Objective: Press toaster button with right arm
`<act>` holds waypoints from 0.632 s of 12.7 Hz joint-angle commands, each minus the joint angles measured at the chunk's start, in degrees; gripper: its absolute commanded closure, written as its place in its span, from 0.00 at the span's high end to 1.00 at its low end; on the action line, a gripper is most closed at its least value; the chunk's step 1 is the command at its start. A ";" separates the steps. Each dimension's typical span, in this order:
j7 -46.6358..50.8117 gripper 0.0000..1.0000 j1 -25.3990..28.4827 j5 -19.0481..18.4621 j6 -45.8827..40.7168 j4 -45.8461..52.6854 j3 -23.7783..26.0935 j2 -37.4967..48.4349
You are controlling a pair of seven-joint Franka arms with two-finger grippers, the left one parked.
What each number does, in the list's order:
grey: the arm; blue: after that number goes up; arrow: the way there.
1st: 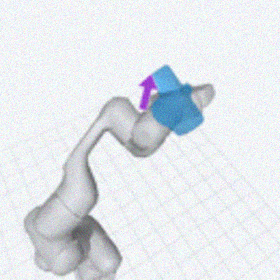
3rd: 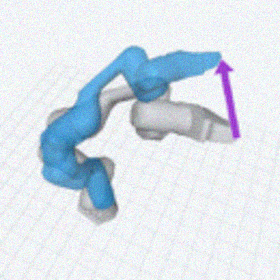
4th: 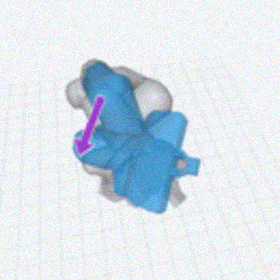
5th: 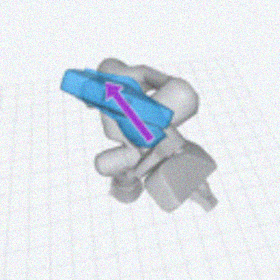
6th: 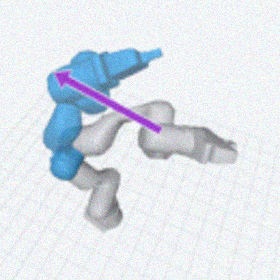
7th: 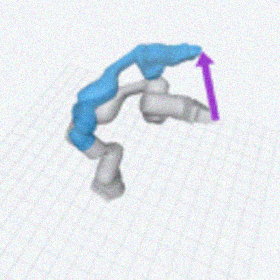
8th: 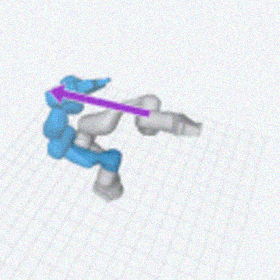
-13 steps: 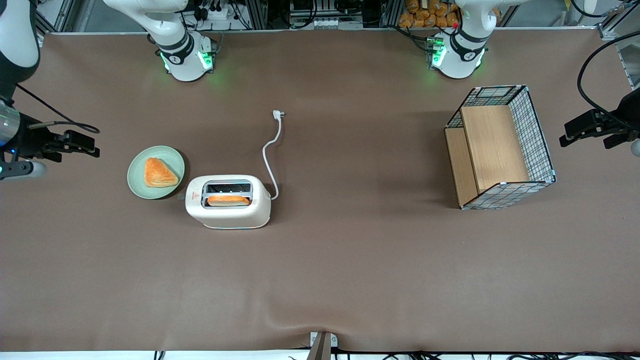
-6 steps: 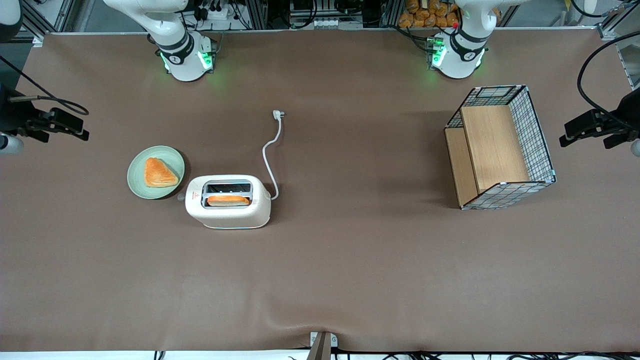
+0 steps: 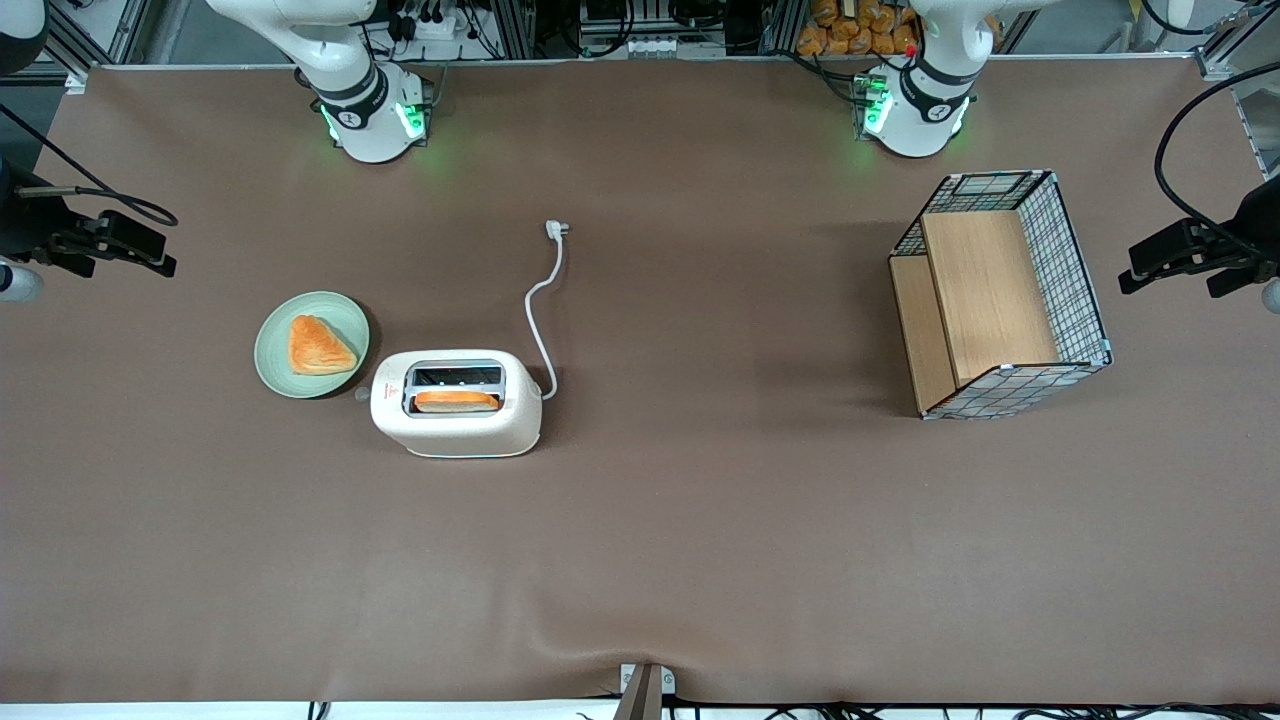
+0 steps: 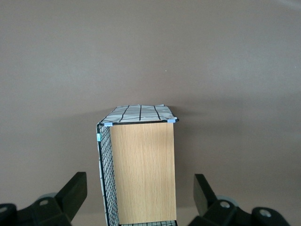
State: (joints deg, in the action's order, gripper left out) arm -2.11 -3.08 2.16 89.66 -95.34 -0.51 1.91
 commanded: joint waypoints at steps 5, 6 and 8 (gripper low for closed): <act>3.16 1.00 1.05 -1.54 -0.71 0.50 1.12 0.82; 2.73 1.00 1.40 -1.46 -0.80 0.50 1.38 0.73; 2.20 1.00 1.94 -1.63 -0.71 0.85 1.56 0.38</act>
State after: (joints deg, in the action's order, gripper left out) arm -0.68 -1.77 2.01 89.58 -95.04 0.78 1.91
